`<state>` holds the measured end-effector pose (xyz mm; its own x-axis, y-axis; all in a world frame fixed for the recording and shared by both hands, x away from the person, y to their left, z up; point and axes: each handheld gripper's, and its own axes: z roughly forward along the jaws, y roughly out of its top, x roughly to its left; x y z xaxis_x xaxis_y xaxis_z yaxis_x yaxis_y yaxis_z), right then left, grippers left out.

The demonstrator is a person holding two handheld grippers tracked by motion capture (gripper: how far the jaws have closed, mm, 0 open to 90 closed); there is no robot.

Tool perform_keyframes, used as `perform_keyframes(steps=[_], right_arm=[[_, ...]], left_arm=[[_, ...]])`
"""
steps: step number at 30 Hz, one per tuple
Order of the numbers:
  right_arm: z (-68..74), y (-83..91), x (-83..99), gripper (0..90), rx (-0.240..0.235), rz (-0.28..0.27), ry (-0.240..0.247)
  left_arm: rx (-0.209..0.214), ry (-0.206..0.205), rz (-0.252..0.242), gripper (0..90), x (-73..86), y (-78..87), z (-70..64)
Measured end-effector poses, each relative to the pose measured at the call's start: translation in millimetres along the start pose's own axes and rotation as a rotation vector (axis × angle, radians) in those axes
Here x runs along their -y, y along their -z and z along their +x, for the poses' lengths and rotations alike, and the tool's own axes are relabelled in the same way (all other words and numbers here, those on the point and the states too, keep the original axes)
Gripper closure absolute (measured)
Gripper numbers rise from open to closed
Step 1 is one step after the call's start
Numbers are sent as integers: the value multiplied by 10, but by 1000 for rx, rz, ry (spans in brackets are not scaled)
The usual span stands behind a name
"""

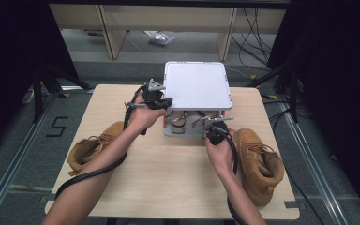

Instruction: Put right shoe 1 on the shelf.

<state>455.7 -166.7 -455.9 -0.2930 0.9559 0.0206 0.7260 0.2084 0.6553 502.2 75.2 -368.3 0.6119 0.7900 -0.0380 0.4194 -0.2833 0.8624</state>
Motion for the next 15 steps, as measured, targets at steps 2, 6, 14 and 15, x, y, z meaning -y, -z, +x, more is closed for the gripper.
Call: perform_keyframes(steps=[2, 6, 14, 15], right_arm=[[-2, -18, -4, 900, 6, 11, -19], [-55, -91, -6, 900, 20, -11, 0], [-53, -152, -44, 900, 26, -27, -13], [-63, -162, -49, 900, 28, -30, 4]], left_arm=[[0, 8, -6, 896, 5, -2, -2], [-5, 2, 1, 896, 0, 1, -6], [-5, -1, 2, 896, -1, 2, -6], [-1, 1, -2, 896, 0, -2, -4]])
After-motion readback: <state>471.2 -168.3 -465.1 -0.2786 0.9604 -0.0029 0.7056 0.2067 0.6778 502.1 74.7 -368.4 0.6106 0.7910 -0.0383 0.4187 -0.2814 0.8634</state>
